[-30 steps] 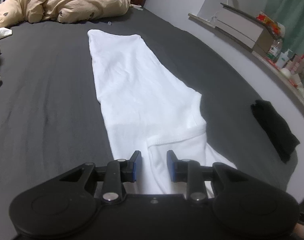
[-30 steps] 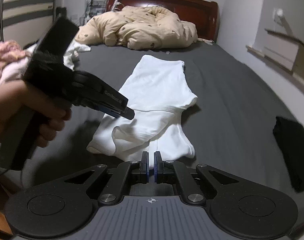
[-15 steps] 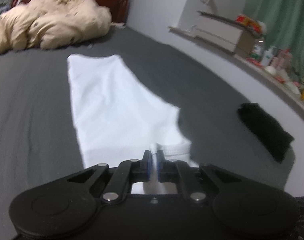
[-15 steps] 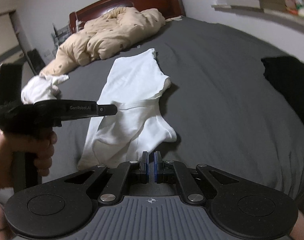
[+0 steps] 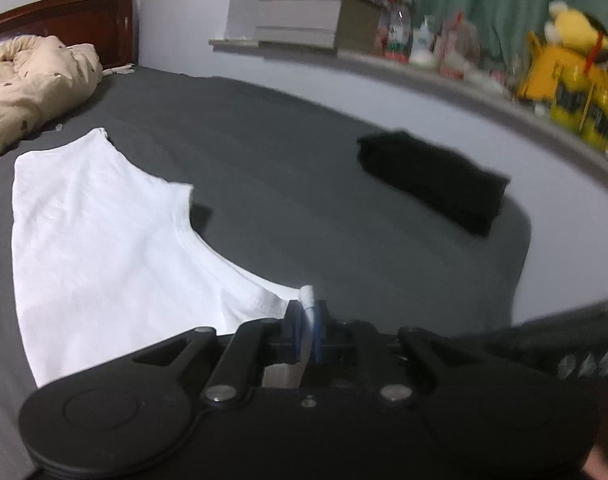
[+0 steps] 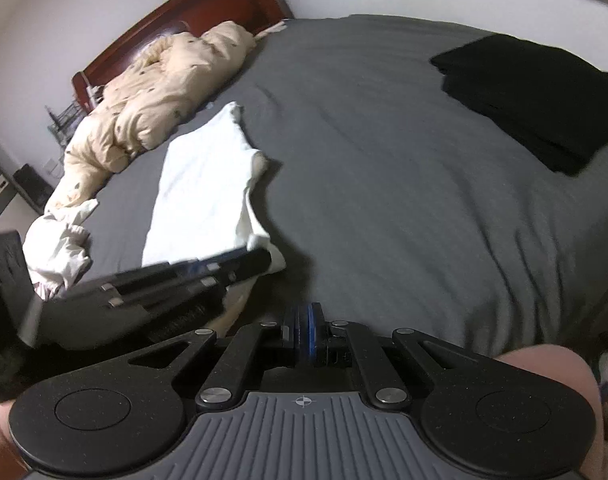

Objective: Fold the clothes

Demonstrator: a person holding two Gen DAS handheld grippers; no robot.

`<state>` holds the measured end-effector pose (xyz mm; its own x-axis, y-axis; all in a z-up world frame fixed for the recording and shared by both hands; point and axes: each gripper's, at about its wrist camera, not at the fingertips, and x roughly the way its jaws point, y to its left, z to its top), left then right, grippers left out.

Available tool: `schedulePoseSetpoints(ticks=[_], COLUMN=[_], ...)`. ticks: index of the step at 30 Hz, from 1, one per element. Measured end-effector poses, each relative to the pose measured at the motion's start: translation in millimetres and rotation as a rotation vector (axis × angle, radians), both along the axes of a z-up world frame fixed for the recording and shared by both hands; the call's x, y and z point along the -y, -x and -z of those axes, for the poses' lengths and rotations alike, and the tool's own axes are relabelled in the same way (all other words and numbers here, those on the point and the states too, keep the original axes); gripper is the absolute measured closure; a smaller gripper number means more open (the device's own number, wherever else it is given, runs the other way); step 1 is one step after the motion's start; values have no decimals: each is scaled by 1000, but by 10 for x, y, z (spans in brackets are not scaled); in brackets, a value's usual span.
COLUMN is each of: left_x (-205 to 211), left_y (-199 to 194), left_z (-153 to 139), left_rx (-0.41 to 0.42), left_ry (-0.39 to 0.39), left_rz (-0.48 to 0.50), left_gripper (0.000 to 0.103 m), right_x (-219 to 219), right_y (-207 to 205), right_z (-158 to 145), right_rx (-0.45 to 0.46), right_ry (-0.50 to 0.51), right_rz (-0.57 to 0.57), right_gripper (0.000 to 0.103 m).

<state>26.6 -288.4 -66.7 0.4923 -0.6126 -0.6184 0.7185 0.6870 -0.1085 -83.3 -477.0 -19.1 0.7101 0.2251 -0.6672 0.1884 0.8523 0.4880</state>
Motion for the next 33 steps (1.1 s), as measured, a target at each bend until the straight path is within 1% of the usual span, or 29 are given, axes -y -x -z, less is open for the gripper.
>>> schedulePoseSetpoints(ticks=[2, 3, 4, 7, 9, 12, 15, 16, 17, 21, 24, 28, 30, 33], left_x=[1, -6, -21, -56, -38, 35, 130, 160, 188, 215, 175, 129, 173, 265], left_y=[86, 151, 220, 404, 449, 429, 380, 374, 389, 478, 566, 678, 720, 774], left_z=[-8, -28, -48, -78, -45, 29, 88, 107, 126, 127, 153, 207, 249, 344], left_rx=[50, 88, 128, 240, 268, 267, 237, 237, 256, 342, 424, 535, 591, 677], left_ry=[-17, -25, -34, -90, -135, -184, -204, -216, -237, -317, -420, -544, -599, -662], left_rz=[12, 25, 36, 67, 76, 76, 95, 103, 115, 148, 174, 261, 301, 340], left_gripper=[87, 75, 67, 66, 66, 66, 66, 66, 65, 63, 60, 60, 60, 60], right_x=[71, 106, 134, 159, 175, 199, 224, 232, 242, 252, 224, 187, 169, 149], right_y=[30, 45, 57, 64, 69, 77, 84, 87, 92, 91, 61, 35, 19, 11], right_z=[2, 3, 4, 13, 20, 29, 38, 41, 44, 55, 62, 70, 76, 75], right_rx=[-9, -13, -16, -17, -18, -19, -20, -21, -21, -20, -23, -27, -31, -33], right_ry=[-17, -26, -33, -45, -52, -63, -75, -78, -82, -95, -97, -92, -90, -85], right_rz=[21, 31, 39, 43, 46, 51, 55, 56, 59, 71, 71, 55, 49, 47], right_gripper=[101, 101, 101, 101, 100, 100, 100, 100, 100, 100, 100, 100, 100, 100])
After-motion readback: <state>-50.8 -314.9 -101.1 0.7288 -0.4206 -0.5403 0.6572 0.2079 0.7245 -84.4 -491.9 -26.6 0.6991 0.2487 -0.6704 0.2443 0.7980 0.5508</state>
